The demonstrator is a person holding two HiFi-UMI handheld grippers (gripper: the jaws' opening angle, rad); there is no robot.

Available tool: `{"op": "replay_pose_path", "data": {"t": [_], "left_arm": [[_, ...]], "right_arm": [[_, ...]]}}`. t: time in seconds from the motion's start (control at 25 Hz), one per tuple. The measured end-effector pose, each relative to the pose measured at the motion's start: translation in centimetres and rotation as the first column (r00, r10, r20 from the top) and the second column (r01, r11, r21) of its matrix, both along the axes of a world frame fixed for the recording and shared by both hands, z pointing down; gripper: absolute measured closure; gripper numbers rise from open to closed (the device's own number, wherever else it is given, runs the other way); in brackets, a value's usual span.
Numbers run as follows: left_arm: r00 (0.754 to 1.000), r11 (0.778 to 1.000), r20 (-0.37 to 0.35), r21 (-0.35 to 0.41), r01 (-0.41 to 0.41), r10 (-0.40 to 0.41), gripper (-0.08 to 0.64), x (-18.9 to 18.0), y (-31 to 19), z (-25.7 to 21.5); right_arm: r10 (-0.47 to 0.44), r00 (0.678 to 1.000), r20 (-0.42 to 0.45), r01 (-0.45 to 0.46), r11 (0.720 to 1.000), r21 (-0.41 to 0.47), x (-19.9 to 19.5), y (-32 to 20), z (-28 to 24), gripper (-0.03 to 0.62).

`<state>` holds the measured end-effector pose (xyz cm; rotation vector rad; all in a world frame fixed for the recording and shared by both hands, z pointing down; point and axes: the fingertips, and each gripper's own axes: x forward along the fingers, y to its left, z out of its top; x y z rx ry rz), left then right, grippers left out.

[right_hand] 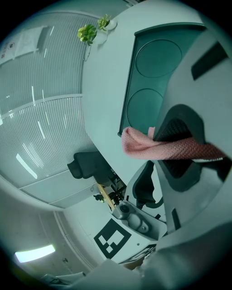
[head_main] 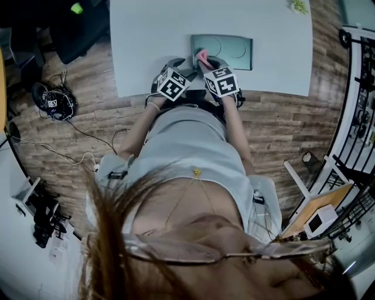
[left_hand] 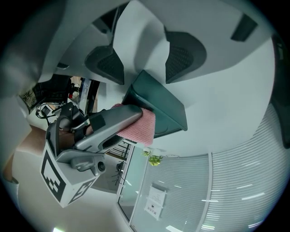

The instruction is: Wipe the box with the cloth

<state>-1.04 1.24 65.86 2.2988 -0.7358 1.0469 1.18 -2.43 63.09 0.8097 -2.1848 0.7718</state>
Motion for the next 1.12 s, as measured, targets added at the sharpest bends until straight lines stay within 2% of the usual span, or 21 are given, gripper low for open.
{"op": "replay_pose_path", "data": {"t": [0.2, 0.36, 0.6, 0.8, 1.0, 1.04, 1.12], "left_arm": [[1.000, 1.000, -0.002, 0.002, 0.005, -0.005, 0.275, 0.0, -0.1, -0.3], [1.000, 1.000, -0.008, 0.008, 0.012, -0.012, 0.275, 0.0, -0.4, -0.3], [0.999, 0.999, -0.036, 0.028, 0.040, -0.039, 0.275, 0.1, -1.3, -1.4], [0.996, 0.994, -0.051, 0.082, 0.072, -0.068, 0.276, 0.2, -2.5, -3.0], [0.993, 0.987, -0.085, 0.128, 0.092, -0.081, 0.278, 0.7, -3.8, -4.8], [0.991, 0.986, -0.101, 0.134, 0.099, -0.086, 0.288, 1.0, -4.0, -5.3], [0.987, 0.981, -0.127, 0.154, 0.116, -0.097, 0.369, 1.5, -4.5, -6.4]], "right_arm": [[-0.039, 0.999, 0.000, 0.039, 0.999, 0.010, -1.2, 0.3, -0.2, 0.554], [-0.033, 0.999, 0.009, 0.033, 0.999, 0.019, -1.5, 0.2, 0.0, 0.554], [-0.071, 0.996, 0.047, 0.067, 0.995, 0.075, -1.6, 0.2, -0.3, 0.552], [-0.117, 0.993, -0.021, 0.119, 0.975, 0.189, -0.1, -1.1, -1.5, 0.552], [-0.100, 0.995, -0.026, 0.103, 0.959, 0.264, 1.8, -2.4, -2.5, 0.552], [-0.091, 0.996, -0.024, 0.094, 0.956, 0.276, 2.3, -2.6, -2.8, 0.552], [-0.071, 0.997, -0.013, 0.071, 0.951, 0.299, 3.4, -2.9, -3.4, 0.552]]}}
